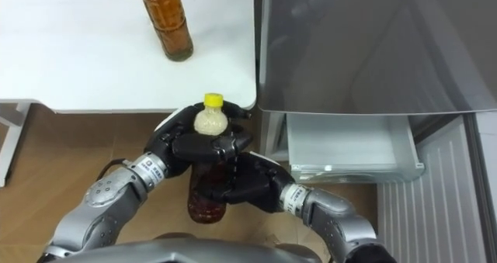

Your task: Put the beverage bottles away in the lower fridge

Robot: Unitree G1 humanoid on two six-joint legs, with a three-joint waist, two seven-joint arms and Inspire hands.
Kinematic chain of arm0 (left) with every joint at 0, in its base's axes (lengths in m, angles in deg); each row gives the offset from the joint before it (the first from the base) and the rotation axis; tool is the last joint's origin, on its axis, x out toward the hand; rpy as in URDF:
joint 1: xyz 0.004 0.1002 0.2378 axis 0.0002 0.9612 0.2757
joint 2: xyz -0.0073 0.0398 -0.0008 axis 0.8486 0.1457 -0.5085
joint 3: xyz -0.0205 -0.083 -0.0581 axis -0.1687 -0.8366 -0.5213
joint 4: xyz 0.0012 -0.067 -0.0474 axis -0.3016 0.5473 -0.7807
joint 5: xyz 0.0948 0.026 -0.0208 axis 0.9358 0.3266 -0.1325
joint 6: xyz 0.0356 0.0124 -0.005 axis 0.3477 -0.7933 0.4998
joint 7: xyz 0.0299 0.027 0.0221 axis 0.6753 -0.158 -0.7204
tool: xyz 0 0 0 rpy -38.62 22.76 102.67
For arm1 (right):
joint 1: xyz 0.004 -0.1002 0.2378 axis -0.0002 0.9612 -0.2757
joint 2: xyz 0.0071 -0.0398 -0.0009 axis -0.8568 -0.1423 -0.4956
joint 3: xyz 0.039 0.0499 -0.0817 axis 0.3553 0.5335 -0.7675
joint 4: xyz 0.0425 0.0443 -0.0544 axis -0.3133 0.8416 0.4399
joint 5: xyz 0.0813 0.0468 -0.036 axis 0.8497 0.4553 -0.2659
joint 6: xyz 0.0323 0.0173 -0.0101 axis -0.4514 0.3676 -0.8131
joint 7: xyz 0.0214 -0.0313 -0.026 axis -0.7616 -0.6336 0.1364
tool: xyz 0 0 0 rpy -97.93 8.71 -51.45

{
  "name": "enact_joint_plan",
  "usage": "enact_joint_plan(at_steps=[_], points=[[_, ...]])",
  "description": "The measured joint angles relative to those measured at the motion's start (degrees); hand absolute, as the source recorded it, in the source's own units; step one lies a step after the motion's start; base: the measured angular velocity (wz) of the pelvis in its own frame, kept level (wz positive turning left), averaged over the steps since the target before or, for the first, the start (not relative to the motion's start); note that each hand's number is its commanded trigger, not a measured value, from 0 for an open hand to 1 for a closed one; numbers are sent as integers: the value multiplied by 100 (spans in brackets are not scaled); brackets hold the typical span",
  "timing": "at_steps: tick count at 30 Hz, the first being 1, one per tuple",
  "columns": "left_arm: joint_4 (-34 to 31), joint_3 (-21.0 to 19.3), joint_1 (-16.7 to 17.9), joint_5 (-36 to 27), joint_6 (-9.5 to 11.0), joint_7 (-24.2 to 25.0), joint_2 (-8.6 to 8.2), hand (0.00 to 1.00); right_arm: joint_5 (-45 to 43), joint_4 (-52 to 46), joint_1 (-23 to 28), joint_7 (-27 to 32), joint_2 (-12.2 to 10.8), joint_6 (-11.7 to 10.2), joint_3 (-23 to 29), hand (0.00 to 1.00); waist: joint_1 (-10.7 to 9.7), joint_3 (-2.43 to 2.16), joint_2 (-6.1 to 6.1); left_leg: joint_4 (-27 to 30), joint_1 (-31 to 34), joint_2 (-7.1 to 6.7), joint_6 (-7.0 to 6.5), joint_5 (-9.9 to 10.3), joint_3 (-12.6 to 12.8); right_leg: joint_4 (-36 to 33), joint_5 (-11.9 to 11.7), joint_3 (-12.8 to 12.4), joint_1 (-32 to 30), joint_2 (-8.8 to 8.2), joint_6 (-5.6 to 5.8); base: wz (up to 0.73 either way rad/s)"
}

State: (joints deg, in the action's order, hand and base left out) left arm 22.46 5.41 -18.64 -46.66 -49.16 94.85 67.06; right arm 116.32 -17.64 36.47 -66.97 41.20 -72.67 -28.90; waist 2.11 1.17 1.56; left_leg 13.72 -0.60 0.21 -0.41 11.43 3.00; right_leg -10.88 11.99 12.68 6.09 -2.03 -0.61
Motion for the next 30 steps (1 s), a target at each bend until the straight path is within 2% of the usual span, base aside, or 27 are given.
enact_joint_plan(at_steps=[4, 10, 16, 21, 24, 27, 28, 29, 30], points=[[-228, -2, 0, 97, -3, 0, -12, 0, 25, -31, 2, -171, -40, -3, 134, 100, -4, 1, -31, -2, 8, 2, 0, 0, -2, 0, 0, -3, -13, -1, 0, 0], [-602, -107, -2, 97, -2, -14, 29, 0, 202, -44, -30, -343, -138, -157, 241, 100, -17, -2, -37, 1, 1, 2, 0, 0, -5, 8, 0, -8, -2, -1, 0, 0], [-874, -271, -3, 81, -2, -25, -94, 0, 246, -57, -5, -490, -268, -345, 428, 100, -15, -2, -47, 5, 3, 0, 0, 0, -39, 15, -1, 5, 10, -10, -1, 0], [-1181, -410, -8, 39, -2, -21, -94, 0, 425, -58, -89, -672, -269, -454, 439, 100, -8, 30, -147, 25, -49, 1, 0, 0, -23, 21, -1, 27, 72, -41, 0, 0], [-1326, -596, -11, 71, -2, -74, -105, 0, 426, -73, -93, -902, -279, -562, 513, 100, -12, 15, -215, 20, -64, 2, 0, 0, -42, 19, -1, 26, 83, -40, 0, 0], [-1506, -928, -11, 95, 0, -143, -72, 0, 426, -238, 22, -1125, -273, -521, 655, 100, -13, 5, -234, 35, -53, 6, 0, 0, -40, 14, -1, 26, 76, -39, 0, 0], [-1625, -1012, -14, 103, 4, -149, -98, 0, 427, -236, 56, -1152, -263, -471, 677, 100, -13, 4, -229, 36, -49, 4, 0, 0, -40, 13, -1, 26, 73, -41, 0, 0], [-1898, -1205, -50, 75, 70, -191, -195, 0, 326, -216, 163, -1127, -224, -342, 710, 100, -1, -4, -215, 37, -36, -2, 0, 0, -41, 13, -1, 27, 63, -44, 0, 0], [-2020, -1295, -87, 67, 159, -199, -233, 0, 271, -220, 231, -1140, -218, -302, 703, 100, 11, -7, -211, 37, -31, -5, -1, 0, -38, 15, -1, 27, 62, -48, 0, 0]])
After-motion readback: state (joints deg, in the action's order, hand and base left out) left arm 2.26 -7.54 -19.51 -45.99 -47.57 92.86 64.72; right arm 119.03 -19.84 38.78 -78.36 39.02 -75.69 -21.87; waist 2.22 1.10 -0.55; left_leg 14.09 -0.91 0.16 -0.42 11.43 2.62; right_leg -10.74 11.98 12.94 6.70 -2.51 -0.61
